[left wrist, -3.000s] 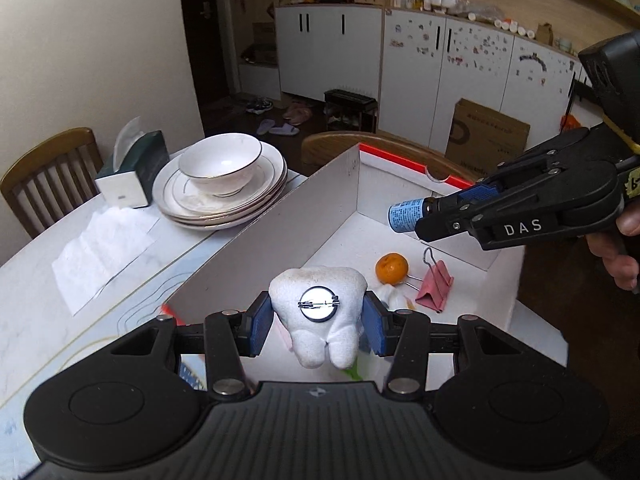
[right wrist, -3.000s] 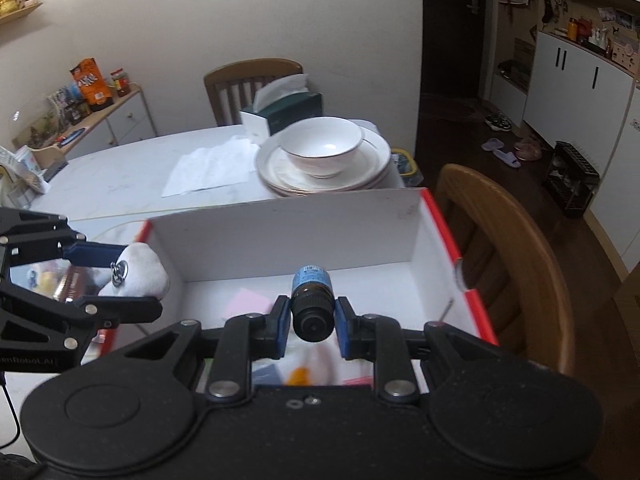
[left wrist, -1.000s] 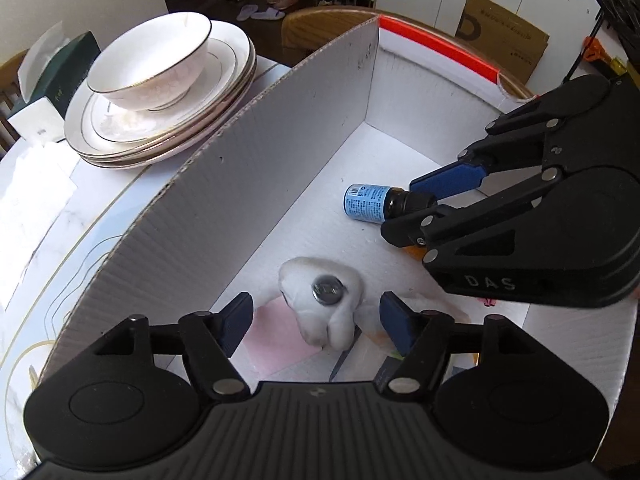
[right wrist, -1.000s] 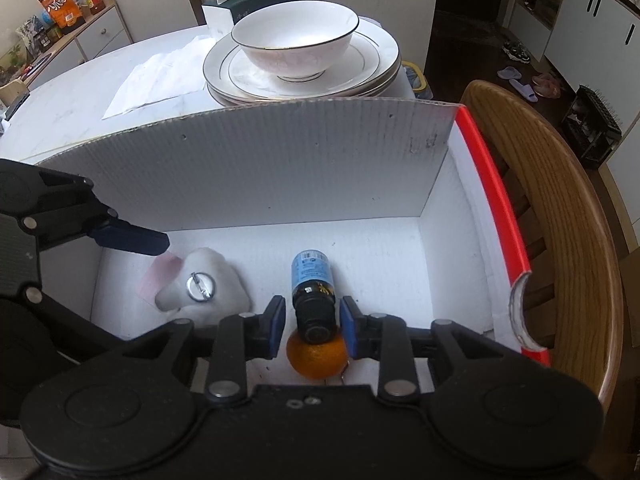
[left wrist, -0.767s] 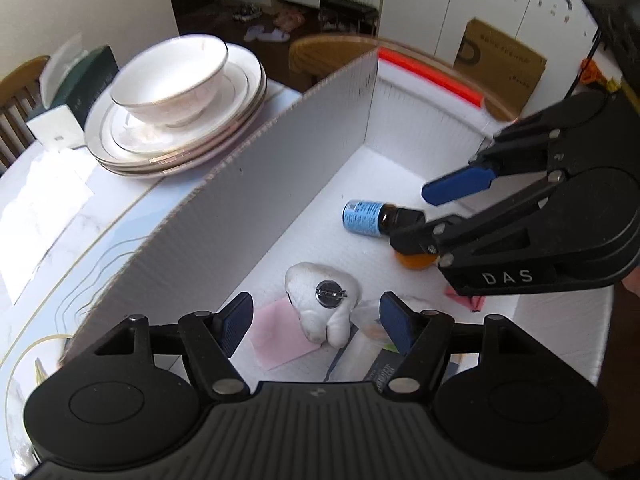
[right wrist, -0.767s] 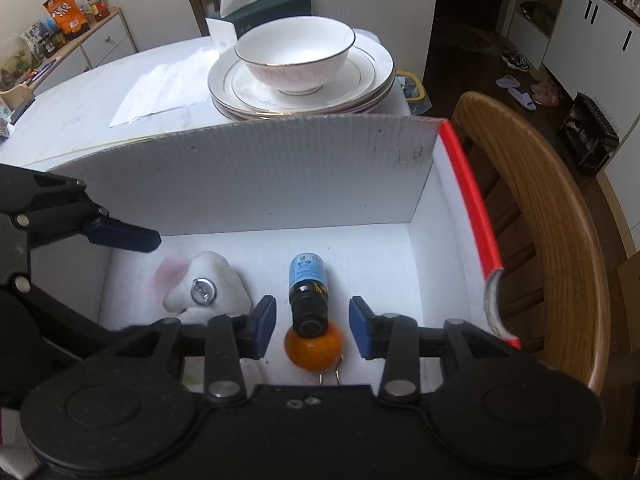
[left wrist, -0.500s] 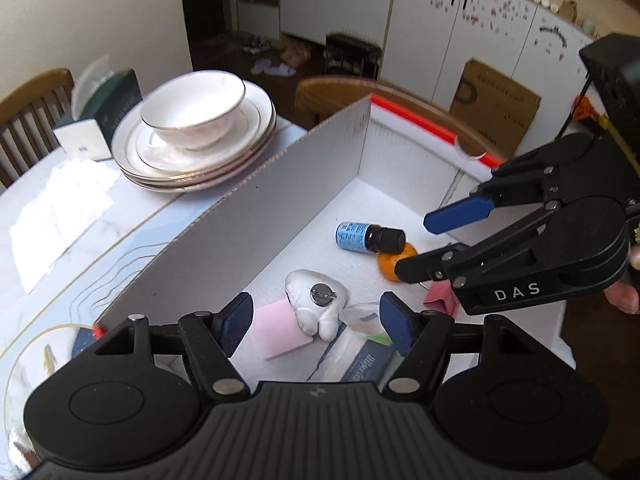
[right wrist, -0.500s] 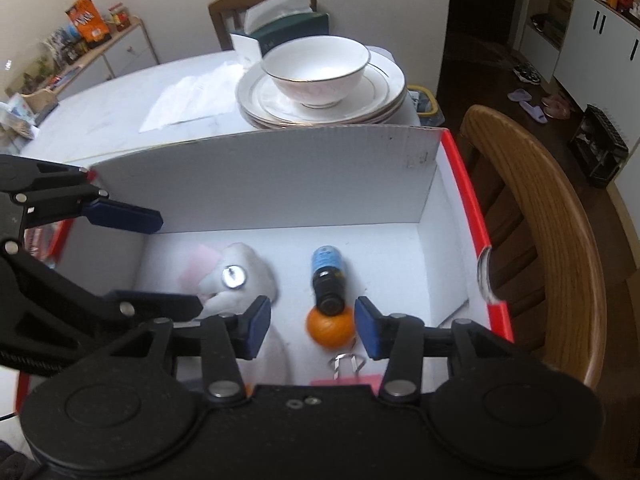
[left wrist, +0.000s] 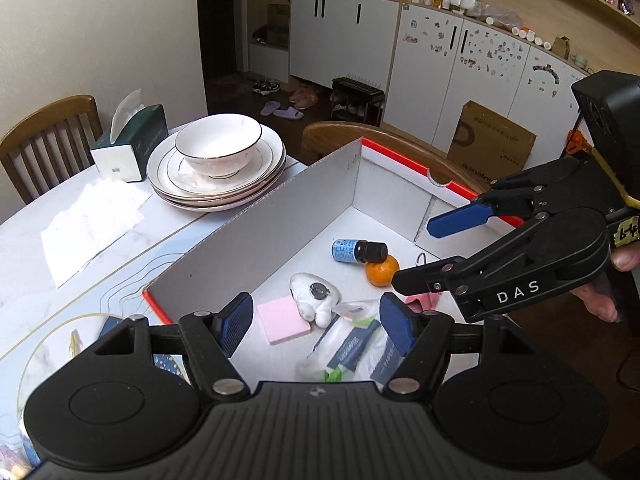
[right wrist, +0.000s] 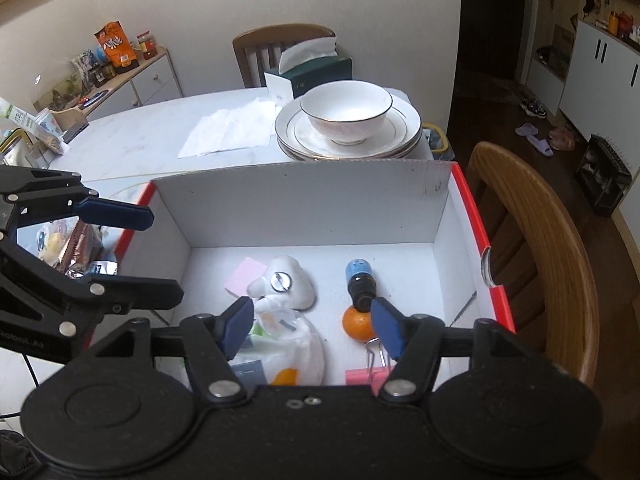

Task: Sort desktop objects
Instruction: 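Lower into the box and open both tools to release plush and bottle, then withdraw both tools from the box back toward the table items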

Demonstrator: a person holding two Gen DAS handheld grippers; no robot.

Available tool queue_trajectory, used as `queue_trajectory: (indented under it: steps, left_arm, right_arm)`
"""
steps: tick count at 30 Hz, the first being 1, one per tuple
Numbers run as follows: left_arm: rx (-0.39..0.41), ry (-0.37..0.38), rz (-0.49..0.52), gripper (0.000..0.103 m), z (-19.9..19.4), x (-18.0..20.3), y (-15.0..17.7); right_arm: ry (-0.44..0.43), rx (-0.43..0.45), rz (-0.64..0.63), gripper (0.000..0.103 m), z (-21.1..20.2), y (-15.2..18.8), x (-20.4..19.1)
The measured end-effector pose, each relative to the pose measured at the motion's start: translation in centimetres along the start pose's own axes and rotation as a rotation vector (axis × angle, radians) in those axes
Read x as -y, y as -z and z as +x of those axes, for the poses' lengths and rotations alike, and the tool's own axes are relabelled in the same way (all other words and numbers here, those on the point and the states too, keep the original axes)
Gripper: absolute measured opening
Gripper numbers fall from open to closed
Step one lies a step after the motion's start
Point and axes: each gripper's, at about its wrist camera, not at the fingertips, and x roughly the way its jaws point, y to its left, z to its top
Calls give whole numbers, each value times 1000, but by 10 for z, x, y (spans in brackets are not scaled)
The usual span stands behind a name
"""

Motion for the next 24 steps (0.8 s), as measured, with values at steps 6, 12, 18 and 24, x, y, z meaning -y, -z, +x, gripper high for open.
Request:
queue_trajectory:
  steps: [6, 12, 18, 24]
  left_arm:
    - [30, 14, 4, 75, -20, -4, 13]
    - [55, 24, 11, 79, -39, -14, 29]
    - [72, 36, -2, 83, -56, -33, 48]
    - [86, 27, -36, 90, -75, -62, 67]
  right_arm:
    - [9, 29, 18, 73, -9, 4, -17]
    - [23, 51, 42, 74, -17, 8, -38]
    - [41, 58, 51, 75, -17, 8, -69]
    - [49, 70, 63, 75, -17, 5, -98]
